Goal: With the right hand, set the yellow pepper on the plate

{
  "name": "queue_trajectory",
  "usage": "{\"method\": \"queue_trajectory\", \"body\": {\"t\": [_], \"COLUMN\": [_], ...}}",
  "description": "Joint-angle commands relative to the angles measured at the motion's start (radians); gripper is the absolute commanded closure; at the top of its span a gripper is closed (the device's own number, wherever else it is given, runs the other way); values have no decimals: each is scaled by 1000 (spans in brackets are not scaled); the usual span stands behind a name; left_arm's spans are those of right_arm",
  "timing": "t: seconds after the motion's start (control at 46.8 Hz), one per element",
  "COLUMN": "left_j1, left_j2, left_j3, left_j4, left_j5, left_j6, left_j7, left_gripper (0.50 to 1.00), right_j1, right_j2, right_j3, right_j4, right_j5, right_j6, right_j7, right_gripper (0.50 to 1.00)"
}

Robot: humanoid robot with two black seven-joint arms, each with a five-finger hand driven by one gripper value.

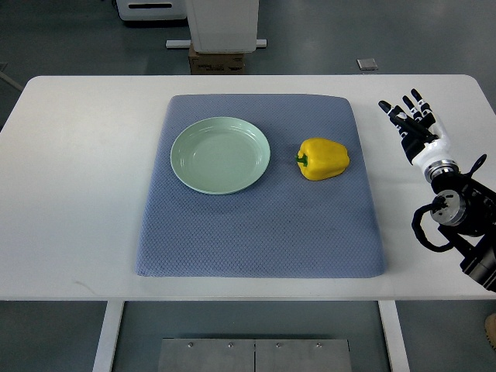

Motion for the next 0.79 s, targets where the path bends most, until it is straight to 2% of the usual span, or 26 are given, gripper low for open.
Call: {"method": "queue_trajectory", "body": {"t": [0.0,0.769], "left_j1": [0,6], "left_j2": [0,0], "left_j3": [-1,0], "left_j4": [0,0], "left_j5": [0,0], "left_j6": [0,0], "left_j7": [-1,0], "left_gripper": [500,500], "right_j1": [1,4], "right_j2": [0,-2], "right_j3": [0,8], "right_j4": [0,-3], "right_j5": [0,2], "right_j6": [0,2], "right_j7": [0,2], "right_gripper": [500,500]}}
